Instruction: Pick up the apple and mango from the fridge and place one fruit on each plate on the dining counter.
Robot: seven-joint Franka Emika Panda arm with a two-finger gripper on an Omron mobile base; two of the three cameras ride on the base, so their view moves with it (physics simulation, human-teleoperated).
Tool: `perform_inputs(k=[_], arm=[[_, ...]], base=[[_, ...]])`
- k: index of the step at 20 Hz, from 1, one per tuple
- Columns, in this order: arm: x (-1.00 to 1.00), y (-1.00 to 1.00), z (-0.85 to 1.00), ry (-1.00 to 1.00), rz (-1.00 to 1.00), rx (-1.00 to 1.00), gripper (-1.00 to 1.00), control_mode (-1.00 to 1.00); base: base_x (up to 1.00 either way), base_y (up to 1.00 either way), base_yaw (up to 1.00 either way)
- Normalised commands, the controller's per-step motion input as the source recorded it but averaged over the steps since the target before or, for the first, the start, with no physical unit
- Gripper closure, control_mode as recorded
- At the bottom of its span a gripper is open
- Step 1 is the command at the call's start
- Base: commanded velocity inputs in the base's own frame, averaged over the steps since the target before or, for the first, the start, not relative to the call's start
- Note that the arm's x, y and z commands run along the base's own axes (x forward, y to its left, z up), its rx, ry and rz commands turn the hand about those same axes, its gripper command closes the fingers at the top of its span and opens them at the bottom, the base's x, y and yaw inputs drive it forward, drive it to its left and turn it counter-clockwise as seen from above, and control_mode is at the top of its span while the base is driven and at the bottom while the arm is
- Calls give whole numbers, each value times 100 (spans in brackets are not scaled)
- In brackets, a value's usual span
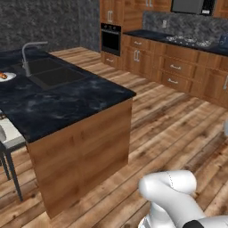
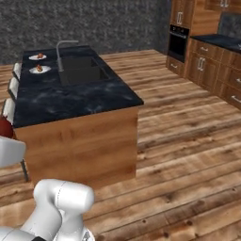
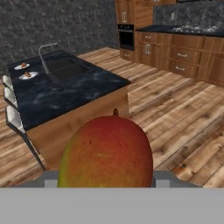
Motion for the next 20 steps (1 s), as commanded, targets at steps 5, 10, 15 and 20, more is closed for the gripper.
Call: perform_inputs(k=[5,10,15,20], arm=[[0,0,0,0,0,0,100,100],[0,0,0,0,0,0,100,100],[0,0,0,0,0,0,100,100],[0,0,0,0,0,0,100,100]], base=[[-2,100,1],[0,100,0],[18,100,0],[28,100,-2]])
